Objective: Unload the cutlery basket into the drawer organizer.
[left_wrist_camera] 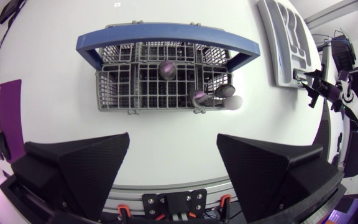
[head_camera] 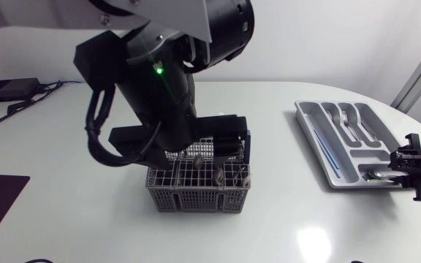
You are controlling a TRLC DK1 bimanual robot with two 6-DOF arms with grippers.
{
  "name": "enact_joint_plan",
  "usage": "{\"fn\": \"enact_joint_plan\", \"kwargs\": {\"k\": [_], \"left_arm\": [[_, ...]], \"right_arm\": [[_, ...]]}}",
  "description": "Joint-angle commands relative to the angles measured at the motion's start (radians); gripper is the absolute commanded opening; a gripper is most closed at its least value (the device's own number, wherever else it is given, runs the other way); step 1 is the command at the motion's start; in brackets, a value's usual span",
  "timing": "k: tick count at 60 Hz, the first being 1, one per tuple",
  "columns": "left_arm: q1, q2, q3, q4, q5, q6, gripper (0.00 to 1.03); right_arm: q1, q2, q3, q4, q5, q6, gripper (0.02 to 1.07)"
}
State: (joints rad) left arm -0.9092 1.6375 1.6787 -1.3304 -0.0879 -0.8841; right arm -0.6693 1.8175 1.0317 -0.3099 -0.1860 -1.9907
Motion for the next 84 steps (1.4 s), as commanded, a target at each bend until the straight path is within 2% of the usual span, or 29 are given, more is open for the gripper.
{"fn": "enact_joint_plan", "kwargs": {"k": [1,2,3,9,22,34,54,84], "left_arm": [[-0.005,0.022,0.012,-0.018,-0.009,-0.03,0.99],[-0.005,0.022,0.012,-0.018,-0.009,-0.03,0.99],[-0.005,0.022,0.012,-0.018,-0.009,-0.03,0.99],[-0.005,0.024,0.013,-0.018,-0.009,-0.03,0.99],[-0.02,0.047,0.032,-0.018,-0.009,-0.041,0.99],[-0.039,0.094,0.082,-0.033,-0.047,-0.052,0.99],[-0.073,0.246,0.246,-0.11,-0.127,-0.079,0.99],[-0.074,0.346,0.322,-0.118,-0.131,-0.105,0.99]], "right_arm": [[-0.01,-0.04,-0.03,0.0,-0.007,-0.022,0.88],[-0.01,-0.043,-0.03,0.0,-0.009,-0.022,0.94],[-0.012,-0.052,-0.032,-0.003,-0.017,-0.02,1.04],[-0.023,-0.101,-0.048,-0.011,-0.046,-0.013,1.03],[-0.023,-0.193,-0.053,-0.118,-0.118,0.047,1.03],[-0.001,-0.29,-0.099,-0.196,-0.165,0.09,1.03],[0.088,-0.446,-0.232,-0.218,-0.178,0.181,1.03],[0.251,-0.672,-0.397,-0.25,-0.171,0.319,1.03]]}}
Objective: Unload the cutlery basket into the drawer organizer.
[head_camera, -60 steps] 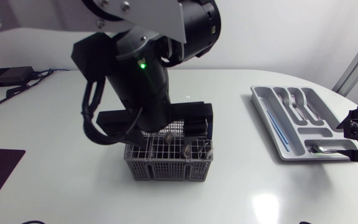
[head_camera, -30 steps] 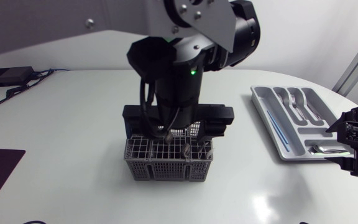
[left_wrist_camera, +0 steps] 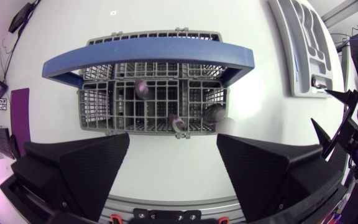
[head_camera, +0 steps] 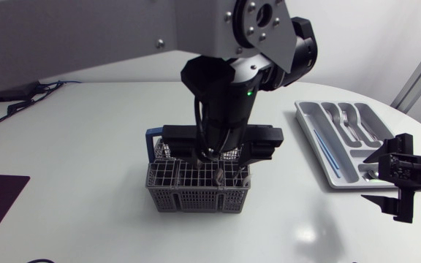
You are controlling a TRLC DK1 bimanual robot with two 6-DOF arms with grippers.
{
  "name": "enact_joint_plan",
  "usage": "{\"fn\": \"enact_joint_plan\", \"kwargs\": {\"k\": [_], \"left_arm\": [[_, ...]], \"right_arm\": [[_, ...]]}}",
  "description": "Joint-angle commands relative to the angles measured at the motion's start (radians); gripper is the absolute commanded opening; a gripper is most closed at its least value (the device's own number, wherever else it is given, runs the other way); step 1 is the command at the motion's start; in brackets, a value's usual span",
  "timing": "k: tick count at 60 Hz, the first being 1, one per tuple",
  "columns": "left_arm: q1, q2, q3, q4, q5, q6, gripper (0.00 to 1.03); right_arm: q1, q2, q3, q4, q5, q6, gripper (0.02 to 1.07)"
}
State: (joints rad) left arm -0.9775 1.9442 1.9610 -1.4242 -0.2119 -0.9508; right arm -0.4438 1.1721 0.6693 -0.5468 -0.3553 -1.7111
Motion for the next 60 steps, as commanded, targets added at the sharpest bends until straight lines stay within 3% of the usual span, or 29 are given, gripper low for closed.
{"fn": "enact_joint_plan", "kwargs": {"k": [1,35,60], "left_arm": [[-0.006,0.042,0.042,-0.024,-0.007,-0.039,0.99],[0.026,0.114,0.038,-0.036,-0.007,-0.105,0.95],[0.034,0.144,0.029,-0.041,-0.006,-0.138,0.74]], "right_arm": [[0.03,-0.029,-0.036,-0.013,-0.002,0.042,1.03],[0.188,-0.126,-0.106,0.001,-0.002,0.188,1.03],[0.221,-0.137,-0.126,0.007,0.012,0.212,1.03]]}}
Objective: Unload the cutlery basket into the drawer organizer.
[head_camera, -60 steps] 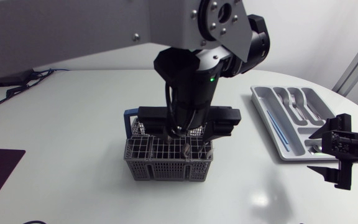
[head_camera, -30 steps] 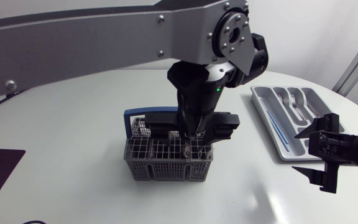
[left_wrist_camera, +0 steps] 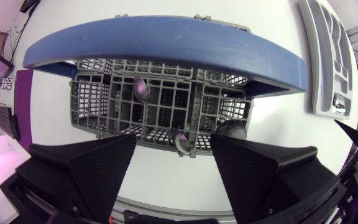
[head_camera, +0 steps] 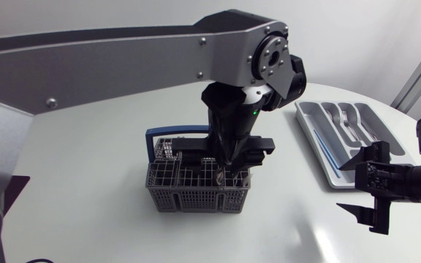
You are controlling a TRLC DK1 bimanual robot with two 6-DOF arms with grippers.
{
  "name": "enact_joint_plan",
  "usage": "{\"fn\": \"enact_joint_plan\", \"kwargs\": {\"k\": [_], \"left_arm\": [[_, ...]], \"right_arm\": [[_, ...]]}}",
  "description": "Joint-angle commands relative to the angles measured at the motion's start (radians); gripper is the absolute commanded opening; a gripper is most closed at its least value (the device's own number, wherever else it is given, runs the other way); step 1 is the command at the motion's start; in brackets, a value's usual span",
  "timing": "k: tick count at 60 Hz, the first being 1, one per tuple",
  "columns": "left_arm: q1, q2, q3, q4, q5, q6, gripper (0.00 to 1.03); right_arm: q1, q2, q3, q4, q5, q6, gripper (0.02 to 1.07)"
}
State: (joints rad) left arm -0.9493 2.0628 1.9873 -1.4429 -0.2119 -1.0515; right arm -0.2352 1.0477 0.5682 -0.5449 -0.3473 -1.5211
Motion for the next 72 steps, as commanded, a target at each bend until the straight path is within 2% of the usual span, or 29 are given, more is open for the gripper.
{"fn": "enact_joint_plan", "kwargs": {"k": [1,8,11,16,21,26,29,46,49,51,72], "left_arm": [[0.006,0.025,0.002,-0.022,-0.006,-0.038,0.72],[0.007,0.03,0.002,-0.022,-0.004,-0.038,0.61],[0.007,0.034,0.001,-0.025,0.006,-0.035,0.6],[0.011,0.048,0.008,-0.042,0.08,-0.035,0.6],[0.012,0.066,0.013,-0.048,0.097,-0.033,0.6],[0.011,0.074,0.021,-0.048,0.098,-0.035,0.59],[0.011,0.076,0.03,-0.048,0.095,-0.036,0.55],[0.021,0.072,0.028,-0.05,0.092,-0.045,0.55],[0.023,0.071,0.031,-0.05,0.088,-0.05,0.48],[0.023,0.071,0.031,-0.048,0.082,-0.053,0.46],[0.032,0.074,0.05,-0.043,0.054,-0.068,0.46]], "right_arm": [[0.014,-0.012,-0.025,0.005,0.004,0.024,1.03],[0.022,-0.012,-0.031,0.01,0.007,0.027,1.03],[0.022,-0.012,-0.03,0.011,0.007,0.027,1.03],[0.022,-0.014,-0.028,0.011,0.007,0.029,1.03],[0.023,-0.021,-0.03,0.01,0.007,0.032,1.03],[0.028,-0.028,-0.031,0.008,0.007,0.035,1.03],[0.031,-0.029,-0.033,0.007,0.007,0.035,1.03],[0.039,-0.028,-0.041,0.008,0.007,0.036,1.03],[0.04,-0.028,-0.039,0.008,0.007,0.036,1.03],[0.042,-0.028,-0.039,0.008,0.008,0.036,1.03],[0.045,-0.023,-0.044,0.01,0.011,0.038,1.03]]}}
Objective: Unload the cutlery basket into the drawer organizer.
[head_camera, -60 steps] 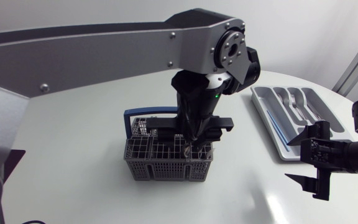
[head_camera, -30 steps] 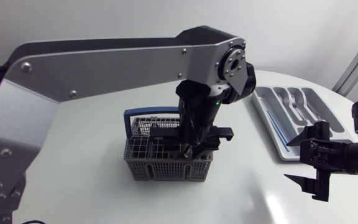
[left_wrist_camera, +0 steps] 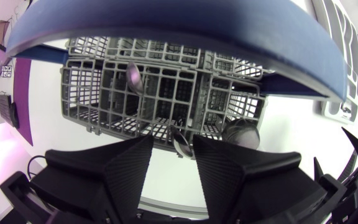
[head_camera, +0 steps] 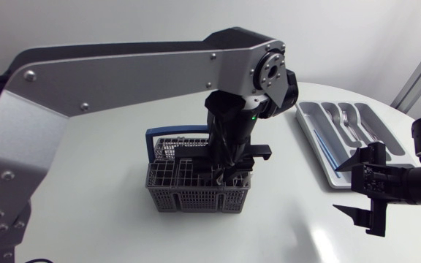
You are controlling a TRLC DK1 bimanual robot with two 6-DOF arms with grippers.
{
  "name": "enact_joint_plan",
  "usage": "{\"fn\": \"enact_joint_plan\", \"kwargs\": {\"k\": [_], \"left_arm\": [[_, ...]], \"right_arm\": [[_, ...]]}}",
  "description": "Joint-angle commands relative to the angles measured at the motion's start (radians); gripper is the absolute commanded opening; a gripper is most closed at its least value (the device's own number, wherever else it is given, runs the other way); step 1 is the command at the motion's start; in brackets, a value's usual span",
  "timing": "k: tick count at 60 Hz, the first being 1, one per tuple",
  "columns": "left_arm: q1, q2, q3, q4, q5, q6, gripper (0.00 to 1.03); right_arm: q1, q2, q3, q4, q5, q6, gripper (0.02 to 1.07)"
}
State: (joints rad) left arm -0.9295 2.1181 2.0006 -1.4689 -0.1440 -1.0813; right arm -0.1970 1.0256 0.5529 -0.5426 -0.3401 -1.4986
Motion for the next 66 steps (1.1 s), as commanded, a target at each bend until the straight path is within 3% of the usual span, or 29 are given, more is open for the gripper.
{"fn": "enact_joint_plan", "kwargs": {"k": [1,9,33,38,54,61,66], "left_arm": [[0.012,0.019,0.036,-0.018,-0.014,-0.039,0.46],[0.012,0.025,0.041,-0.016,-0.017,-0.039,0.36],[0.011,0.037,0.044,-0.016,-0.019,-0.039,0.33],[0.011,0.036,0.044,-0.016,-0.019,-0.04,0.26],[0.009,0.037,0.05,-0.022,-0.005,-0.052,0.26],[0.009,0.037,0.056,-0.022,-0.006,-0.054,0.17],[0.011,0.037,0.056,-0.022,-0.006,-0.054,0.17]], "right_arm": [[0.007,-0.001,-0.028,0.007,0.004,0.015,1.03],[0.007,-0.001,-0.03,0.009,0.004,0.017,1.03],[0.007,0.008,-0.034,0.024,0.009,0.018,1.03],[0.008,0.008,-0.034,0.024,0.009,0.018,1.03],[0.01,0.016,-0.041,0.036,0.016,0.018,1.03],[0.01,0.018,-0.041,0.035,0.018,0.018,1.03],[0.011,0.021,-0.042,0.035,0.018,0.018,1.03]]}}
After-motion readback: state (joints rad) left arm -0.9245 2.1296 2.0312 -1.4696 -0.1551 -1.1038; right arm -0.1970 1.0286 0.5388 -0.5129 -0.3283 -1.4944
